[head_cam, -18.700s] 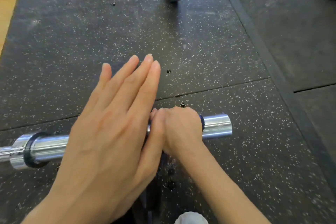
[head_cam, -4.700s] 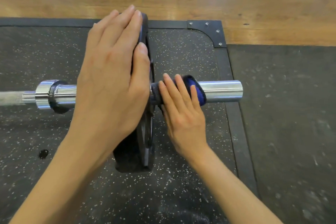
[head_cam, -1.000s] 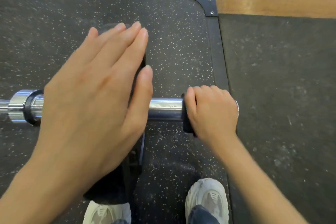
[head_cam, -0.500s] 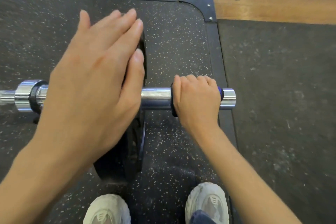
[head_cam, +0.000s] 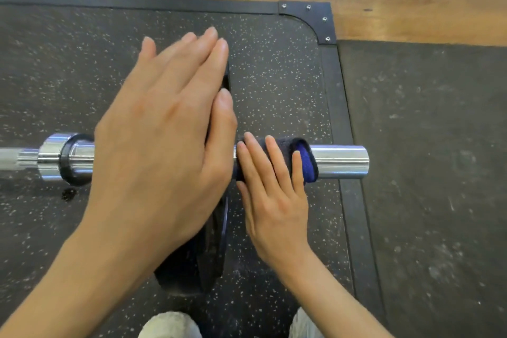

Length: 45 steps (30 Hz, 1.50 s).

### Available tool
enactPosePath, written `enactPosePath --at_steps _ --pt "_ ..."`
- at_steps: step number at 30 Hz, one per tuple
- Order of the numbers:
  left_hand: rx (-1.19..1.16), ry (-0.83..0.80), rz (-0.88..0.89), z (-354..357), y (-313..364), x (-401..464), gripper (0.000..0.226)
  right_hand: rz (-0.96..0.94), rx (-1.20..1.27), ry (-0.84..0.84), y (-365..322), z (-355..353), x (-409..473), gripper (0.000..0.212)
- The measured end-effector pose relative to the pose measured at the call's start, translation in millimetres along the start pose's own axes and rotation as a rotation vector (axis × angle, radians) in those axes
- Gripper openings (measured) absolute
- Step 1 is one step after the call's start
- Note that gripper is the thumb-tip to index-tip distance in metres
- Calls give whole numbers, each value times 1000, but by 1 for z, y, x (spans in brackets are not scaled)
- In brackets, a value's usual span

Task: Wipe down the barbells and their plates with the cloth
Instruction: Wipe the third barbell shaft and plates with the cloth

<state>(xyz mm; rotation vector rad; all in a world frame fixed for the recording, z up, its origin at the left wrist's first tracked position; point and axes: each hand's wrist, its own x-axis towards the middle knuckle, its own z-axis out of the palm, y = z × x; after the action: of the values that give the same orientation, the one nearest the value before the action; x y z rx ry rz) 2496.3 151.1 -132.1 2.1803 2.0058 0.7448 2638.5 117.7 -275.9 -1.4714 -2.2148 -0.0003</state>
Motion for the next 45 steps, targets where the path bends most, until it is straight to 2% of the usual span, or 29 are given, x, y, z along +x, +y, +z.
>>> enactPosePath --at_steps 2,4,7,9,11,13,16,18,20,22,24,28,30,33,35,37,40,45 --pt "-3 6 0 -1 0 3 55 21 -29 -51 1 4 31 40" --pt "-8 -1 -8 -1 -1 7 56 105 -72 -105 0 5 71 47" --pt "-19 -13 -20 0 -2 15 57 144 23 -34 -4 9 65 45" --pt "-16 -22 -22 0 -4 17 58 95 113 37 -11 10 28 38" --pt "-16 -38 -23 -1 -4 19 60 7 56 41 -9 10 6 43" --pt "-8 -39 -21 -1 -2 23 60 -60 13 41 0 14 30 40" --pt "7 -44 -33 1 -5 35 59 79 -52 19 0 16 77 38" --pt "27 -41 -27 3 -8 44 58 128 30 49 -5 17 73 37" --pt "34 -48 -32 3 -10 54 55 62 85 45 -8 22 43 41" --pt "25 -61 -45 1 -11 60 52 -41 3 11 -2 23 22 47" --pt "57 -52 -23 -1 -11 58 48 -106 -58 26 10 28 36 47" --pt "123 -1 51 5 -4 19 55 94 0 76 6 33 80 53" --pt "175 38 54 13 0 5 60 64 12 83 4 40 60 48" --pt "194 96 43 20 1 10 59 -98 20 33 14 47 21 60" --pt "207 120 49 21 0 17 58 -149 -30 37 24 49 33 58" --pt "215 128 47 23 -3 23 57 -105 -67 63 23 49 64 57" --pt "223 128 32 24 -5 36 56 10 3 114 15 48 84 48" --pt "219 144 36 25 -7 46 56 -90 11 47 23 51 42 50"
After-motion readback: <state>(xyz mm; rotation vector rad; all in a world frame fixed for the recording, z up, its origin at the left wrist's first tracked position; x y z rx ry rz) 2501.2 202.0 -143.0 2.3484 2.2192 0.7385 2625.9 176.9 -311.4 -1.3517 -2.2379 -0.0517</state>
